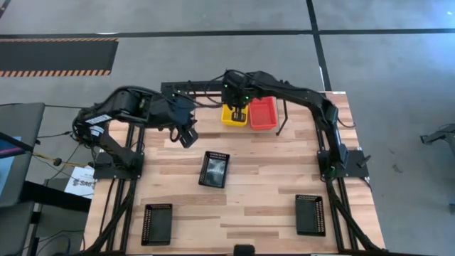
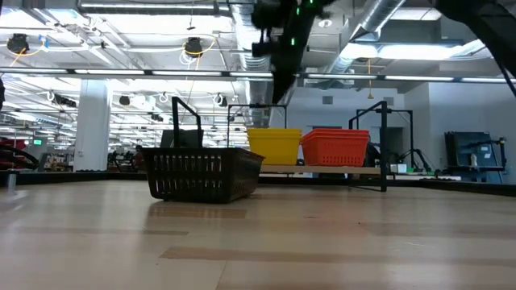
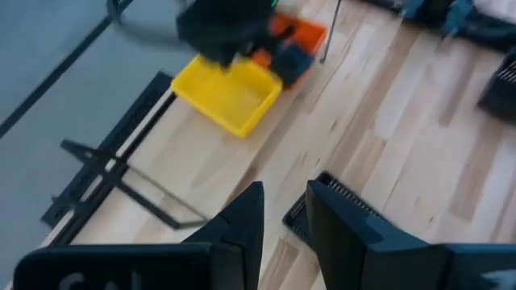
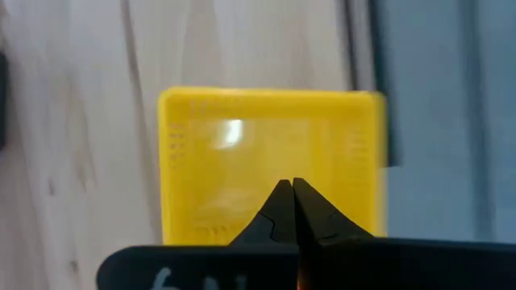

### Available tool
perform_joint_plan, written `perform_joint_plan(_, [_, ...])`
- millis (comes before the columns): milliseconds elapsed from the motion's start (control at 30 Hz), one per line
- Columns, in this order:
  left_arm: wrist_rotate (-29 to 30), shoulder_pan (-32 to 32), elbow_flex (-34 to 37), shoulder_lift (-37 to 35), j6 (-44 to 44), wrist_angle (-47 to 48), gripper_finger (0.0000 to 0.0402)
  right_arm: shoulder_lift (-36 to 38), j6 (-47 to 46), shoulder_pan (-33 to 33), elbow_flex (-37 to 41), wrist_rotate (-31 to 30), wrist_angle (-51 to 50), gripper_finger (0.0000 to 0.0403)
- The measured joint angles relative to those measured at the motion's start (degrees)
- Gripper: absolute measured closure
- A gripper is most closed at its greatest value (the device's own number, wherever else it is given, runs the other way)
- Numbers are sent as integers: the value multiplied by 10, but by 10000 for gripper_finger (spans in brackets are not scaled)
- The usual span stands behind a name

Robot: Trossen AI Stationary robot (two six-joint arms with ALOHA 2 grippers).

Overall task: Stack baskets on shelf by color
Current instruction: Put the top black bin on the shelf

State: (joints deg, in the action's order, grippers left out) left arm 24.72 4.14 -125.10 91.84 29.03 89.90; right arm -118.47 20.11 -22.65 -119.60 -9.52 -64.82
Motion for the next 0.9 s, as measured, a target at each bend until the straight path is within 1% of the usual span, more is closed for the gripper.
perform_joint_plan(100, [-4, 0, 72, -14, 15, 0, 317, 25, 5, 24, -33, -61, -41, 402])
perform_joint_plan(167, [-5, 0, 140, -34, 42, -1, 317, 49, 7, 39, -47, -92, -51, 402])
perform_joint_plan(333, [-14, 1, 331, -83, 174, -18, 317, 141, -34, 59, -54, -131, -72, 402])
perform_joint_plan(433, [-33, 1, 438, -125, 242, -107, 317, 205, -73, 67, -54, -137, -82, 402])
perform_joint_plan(533, [-70, 1, 537, -155, 299, -247, 317, 265, -100, 79, -54, -139, -84, 402])
perform_joint_plan(667, [-109, 1, 644, -161, 374, -390, 317, 330, -126, 104, -54, -143, -87, 402])
perform_joint_plan(767, [-140, 1, 697, -141, 407, -462, 317, 365, -140, 124, -54, -146, -90, 402])
perform_joint_plan(900, [-151, 1, 710, -102, 420, -494, 317, 394, -152, 148, -54, -147, -95, 402])
